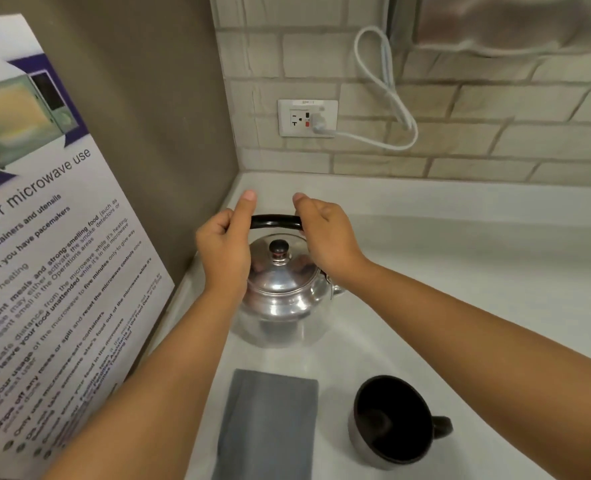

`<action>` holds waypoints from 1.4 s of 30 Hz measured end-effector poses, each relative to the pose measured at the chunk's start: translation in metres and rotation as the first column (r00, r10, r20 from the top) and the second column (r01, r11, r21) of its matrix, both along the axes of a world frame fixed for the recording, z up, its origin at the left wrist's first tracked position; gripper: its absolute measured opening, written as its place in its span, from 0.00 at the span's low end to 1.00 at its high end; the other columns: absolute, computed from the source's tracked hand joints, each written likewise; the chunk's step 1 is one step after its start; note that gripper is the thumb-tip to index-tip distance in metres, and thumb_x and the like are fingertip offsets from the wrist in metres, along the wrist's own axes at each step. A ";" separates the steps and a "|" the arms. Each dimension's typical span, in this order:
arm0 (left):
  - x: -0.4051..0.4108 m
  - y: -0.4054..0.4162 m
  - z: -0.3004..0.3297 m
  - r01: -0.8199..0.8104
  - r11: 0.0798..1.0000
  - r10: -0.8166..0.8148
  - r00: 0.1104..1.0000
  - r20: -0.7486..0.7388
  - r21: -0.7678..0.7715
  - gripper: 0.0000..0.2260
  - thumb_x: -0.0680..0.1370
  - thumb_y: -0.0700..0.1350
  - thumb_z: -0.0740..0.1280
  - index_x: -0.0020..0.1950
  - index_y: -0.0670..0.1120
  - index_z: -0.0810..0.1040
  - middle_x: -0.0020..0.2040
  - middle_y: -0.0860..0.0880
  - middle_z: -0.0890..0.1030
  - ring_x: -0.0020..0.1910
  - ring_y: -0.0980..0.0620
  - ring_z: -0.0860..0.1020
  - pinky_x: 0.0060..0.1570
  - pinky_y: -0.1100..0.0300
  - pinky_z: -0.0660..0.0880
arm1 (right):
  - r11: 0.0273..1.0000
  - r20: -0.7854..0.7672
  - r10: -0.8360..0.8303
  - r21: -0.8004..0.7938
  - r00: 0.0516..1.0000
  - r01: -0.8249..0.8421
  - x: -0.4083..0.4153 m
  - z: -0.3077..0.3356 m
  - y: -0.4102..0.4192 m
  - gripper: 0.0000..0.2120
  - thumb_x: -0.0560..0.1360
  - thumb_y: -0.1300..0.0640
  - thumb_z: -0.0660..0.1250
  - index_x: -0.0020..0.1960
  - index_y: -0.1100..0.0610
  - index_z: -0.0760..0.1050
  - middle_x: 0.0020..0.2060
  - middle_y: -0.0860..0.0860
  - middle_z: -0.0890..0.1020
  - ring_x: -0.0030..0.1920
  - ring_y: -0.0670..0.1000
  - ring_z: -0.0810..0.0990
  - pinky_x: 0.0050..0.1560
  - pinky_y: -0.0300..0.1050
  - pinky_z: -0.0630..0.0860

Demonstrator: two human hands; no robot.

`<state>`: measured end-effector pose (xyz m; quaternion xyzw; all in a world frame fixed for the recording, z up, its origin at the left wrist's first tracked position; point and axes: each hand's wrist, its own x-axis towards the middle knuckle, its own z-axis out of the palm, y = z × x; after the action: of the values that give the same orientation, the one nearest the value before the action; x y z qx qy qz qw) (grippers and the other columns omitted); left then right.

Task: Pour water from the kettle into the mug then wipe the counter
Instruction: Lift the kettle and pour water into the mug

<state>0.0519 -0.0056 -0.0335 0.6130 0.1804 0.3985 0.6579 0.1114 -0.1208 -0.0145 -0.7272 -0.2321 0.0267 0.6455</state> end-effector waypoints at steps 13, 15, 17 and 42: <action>-0.076 -0.009 0.031 -0.002 0.999 -0.003 0.992 -0.126 -0.039 0.19 0.64 0.53 0.68 0.23 0.52 0.60 0.27 0.47 0.58 0.26 0.52 0.56 0.28 0.55 0.53 | 0.974 0.026 -0.166 -0.152 0.986 0.168 -0.082 -0.016 -0.134 0.18 0.79 0.49 0.59 0.39 0.57 0.78 0.34 0.47 0.81 0.35 0.39 0.77 0.41 0.31 0.71; -0.088 -0.011 0.035 0.017 1.000 -0.020 0.993 -0.116 -0.024 0.19 0.65 0.53 0.68 0.22 0.52 0.60 0.27 0.47 0.58 0.26 0.52 0.56 0.28 0.54 0.52 | 0.938 -0.038 -0.283 -0.221 0.958 0.268 -0.101 -0.039 -0.156 0.19 0.78 0.46 0.59 0.36 0.57 0.77 0.34 0.47 0.80 0.36 0.42 0.77 0.42 0.37 0.71; -0.098 -0.012 0.036 0.025 1.000 -0.027 0.994 -0.107 -0.015 0.19 0.65 0.52 0.68 0.21 0.51 0.59 0.27 0.47 0.58 0.26 0.51 0.55 0.28 0.53 0.52 | 0.911 -0.104 -0.364 -0.243 0.925 0.332 -0.118 -0.062 -0.172 0.20 0.77 0.45 0.60 0.34 0.58 0.74 0.32 0.47 0.78 0.36 0.46 0.76 0.43 0.43 0.72; -0.138 -0.062 0.059 0.073 0.951 -0.020 0.984 -0.175 0.300 0.22 0.67 0.48 0.68 0.19 0.49 0.59 0.19 0.56 0.55 0.21 0.56 0.54 0.21 0.66 0.55 | 0.931 -0.226 -0.360 -0.015 0.905 0.366 -0.153 -0.122 -0.183 0.18 0.75 0.55 0.58 0.28 0.52 0.57 0.23 0.45 0.62 0.28 0.48 0.60 0.33 0.48 0.62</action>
<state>-0.0863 -0.0678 0.0257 0.7433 0.1575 0.3521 0.5466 -0.0416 -0.3042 -0.1364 -0.7410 -0.0187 -0.0150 0.6711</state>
